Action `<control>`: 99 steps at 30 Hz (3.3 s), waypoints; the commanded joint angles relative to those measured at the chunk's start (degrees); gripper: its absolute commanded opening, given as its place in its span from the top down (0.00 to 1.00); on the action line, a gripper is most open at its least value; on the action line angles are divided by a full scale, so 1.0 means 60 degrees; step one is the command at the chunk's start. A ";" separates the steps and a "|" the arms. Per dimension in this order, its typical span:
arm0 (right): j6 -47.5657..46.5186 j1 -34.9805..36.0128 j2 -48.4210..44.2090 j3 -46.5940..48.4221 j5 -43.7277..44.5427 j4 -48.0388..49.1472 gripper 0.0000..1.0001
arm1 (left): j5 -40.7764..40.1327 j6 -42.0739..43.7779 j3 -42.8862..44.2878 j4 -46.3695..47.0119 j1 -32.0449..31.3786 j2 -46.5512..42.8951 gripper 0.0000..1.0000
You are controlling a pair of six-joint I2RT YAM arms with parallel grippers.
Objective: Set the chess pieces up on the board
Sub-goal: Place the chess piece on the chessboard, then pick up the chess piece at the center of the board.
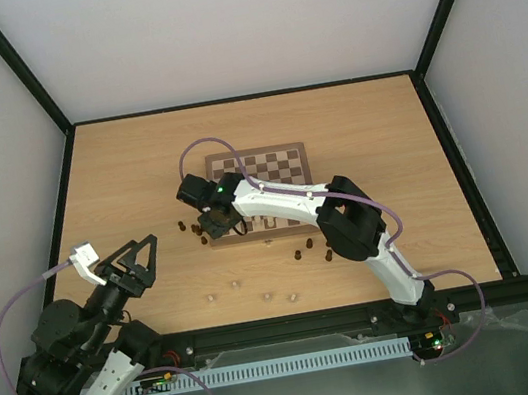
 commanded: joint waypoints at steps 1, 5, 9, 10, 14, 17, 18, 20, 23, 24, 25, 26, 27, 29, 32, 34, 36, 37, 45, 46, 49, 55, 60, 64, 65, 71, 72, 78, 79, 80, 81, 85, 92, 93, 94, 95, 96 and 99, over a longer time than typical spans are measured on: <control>-0.0044 -0.0090 0.0193 -0.0014 -0.0151 -0.0105 0.88 | 0.0052 0.0144 0.0197 0.0024 -0.0021 -0.0070 0.01; -0.0057 -0.0093 0.0224 -0.0062 -0.0238 -0.0056 0.87 | 0.0040 0.0144 0.0147 0.0033 -0.0021 -0.0065 0.01; -0.0059 -0.0103 0.0275 -0.0127 -0.0307 -0.0037 0.87 | 0.0038 0.0129 0.0113 0.0048 -0.0021 -0.0058 0.00; -0.0059 -0.0107 0.0269 -0.0145 -0.0332 -0.0033 0.87 | 0.0038 0.0122 0.0110 0.0050 -0.0021 -0.0057 0.01; -0.0037 -0.0096 0.0260 -0.0230 -0.0377 -0.0017 0.87 | 0.0038 0.0129 0.0117 0.0065 -0.0021 -0.0057 0.01; -0.0009 -0.0103 0.0190 -0.0315 -0.0379 -0.0045 0.87 | 0.0024 0.0129 0.0102 0.0062 -0.0022 -0.0051 0.01; -0.0009 -0.0100 0.0160 -0.0363 -0.0389 -0.0032 0.87 | 0.0024 0.0126 0.0083 0.0068 -0.0021 -0.0047 0.00; 0.0020 -0.0103 0.0137 -0.0434 -0.0429 -0.0038 0.87 | 0.0011 0.0115 0.0066 0.0074 -0.0024 -0.0050 0.00; 0.0014 -0.0106 0.0119 -0.0512 -0.0467 -0.0012 0.87 | 0.0009 0.0116 0.0034 0.0111 -0.0021 -0.0051 0.01; 0.0014 -0.0100 0.0120 -0.0534 -0.0467 -0.0011 0.86 | 0.0009 0.0115 0.0019 0.0111 -0.0021 -0.0051 0.01; 0.0014 -0.0095 0.0111 -0.0540 -0.0480 -0.0011 0.85 | 0.0009 0.0115 -0.0003 0.0116 -0.0021 -0.0038 0.00; 0.0021 -0.0097 0.0113 -0.0539 -0.0493 0.0004 0.85 | 0.0009 0.0115 -0.0015 0.0113 -0.0021 -0.0036 0.00; 0.0022 -0.0103 0.0108 -0.0545 -0.0503 0.0011 0.84 | 0.0009 0.0104 -0.0022 0.0127 -0.0021 -0.0036 0.01; 0.0029 -0.0096 0.0067 -0.0546 -0.0523 0.0008 0.84 | 0.0009 0.0100 -0.0028 0.0124 -0.0021 -0.0034 0.00; 0.0030 -0.0099 0.0023 -0.0540 -0.0575 0.0000 0.84 | 0.0009 0.0100 -0.0032 0.0125 -0.0022 -0.0036 0.01; 0.0029 -0.0095 -0.0027 -0.0549 -0.0584 -0.0005 0.81 | 0.0002 0.0086 -0.0048 0.0137 -0.0021 -0.0035 0.00; 0.0029 -0.0093 -0.0083 -0.0575 -0.0597 0.0008 0.77 | 0.0009 0.0085 -0.0061 0.0152 -0.0013 -0.0029 0.00; 0.0029 -0.0093 -0.0116 -0.0593 -0.0586 0.0006 0.75 | 0.0009 0.0085 -0.0066 0.0165 -0.0020 -0.0022 0.00; 0.0045 -0.0075 -0.0321 -0.0616 -0.0637 0.0046 0.64 | 0.0009 0.0071 -0.0115 0.0200 -0.0020 -0.0017 0.01; 0.0044 -0.0078 -0.0355 -0.0626 -0.0642 0.0047 0.63 | 0.0009 0.0071 -0.0115 0.0202 -0.0020 -0.0008 0.01; 0.0057 -0.0043 -0.0531 -0.0657 -0.0661 0.0067 0.58 | 0.0009 0.0071 -0.0109 0.0197 -0.0020 -0.0007 0.01; 0.0111 0.0159 -0.1195 -0.0841 -0.0583 0.0104 0.40 | -0.0020 0.0071 -0.0146 0.0209 -0.0021 0.0062 0.00; 0.0089 0.0322 -0.2172 -0.1382 -0.0686 0.0486 0.17 | -0.0019 0.0174 -0.0009 0.0115 -0.0021 0.0303 0.00; 0.0017 0.0334 -0.3255 -0.2071 -0.0873 0.0911 0.08 | -0.0130 0.0292 0.0043 0.0110 -0.0022 0.0590 0.01; 0.0014 0.0343 -0.3448 -0.2204 -0.0897 0.0984 0.06 | -0.0124 0.0314 0.0064 0.0114 -0.0021 0.0651 0.01; 0.0063 0.0358 -0.5387 -0.3712 -0.1128 0.1734 0.01 | -0.0070 0.0402 0.0183 0.0200 -0.0021 0.1279 0.00; 0.0079 0.0359 -0.5690 -0.3970 -0.1110 0.1807 0.01 | -0.0054 0.0431 0.0195 0.0212 -0.0021 0.1395 0.01; 0.0234 0.0351 -0.7324 -0.5151 -0.0934 0.1818 0.01 | 0.0203 0.0620 0.0176 0.0390 -0.0021 0.2346 0.01; 0.0271 0.0352 -0.7543 -0.5340 -0.0892 0.1781 0.01 | 0.0295 0.0709 0.0158 0.0449 -0.0021 0.2534 0.00; 0.0304 0.0347 -0.7800 -0.5546 -0.0833 0.1722 0.01 | 0.0321 0.0760 0.0168 0.0472 -0.0021 0.2717 0.01; 0.0351 0.0352 -0.8035 -0.5717 -0.0766 0.1663 0.01 | 0.0380 0.0831 0.0199 0.0493 -0.0021 0.2915 0.00; 0.0602 0.0361 -0.8987 -0.6572 -0.0588 0.1460 0.01 | 0.0632 0.1116 0.0324 0.0526 -0.0021 0.3704 0.01; 0.1217 0.0361 -1.0088 -0.7737 -0.0542 0.1008 0.01 | 0.1254 0.1214 0.0385 0.0400 -0.0021 0.4596 0.01; 0.1324 0.0348 -1.0211 -0.7904 -0.0559 0.0939 0.01 | 0.1375 0.1180 0.0341 0.0389 -0.0033 0.4643 0.01; 0.1425 0.0354 -1.0329 -0.8081 -0.0589 0.0902 0.01 | 0.1496 0.1107 0.0276 0.0405 -0.0024 0.4670 0.01; 0.1538 0.0358 -1.0490 -0.8273 -0.0625 0.0890 0.01 | 0.1588 0.1042 0.0196 0.0420 -0.0030 0.4652 0.00; 0.1646 0.0359 -1.0671 -0.8469 -0.0652 0.0891 0.01 | 0.1699 0.0945 0.0080 0.0461 -0.0023 0.4628 0.01; 0.2047 0.0356 -1.1229 -0.9060 -0.0637 0.0873 0.01 | 0.1992 0.0649 -0.0331 0.0666 -0.0034 0.4515 0.00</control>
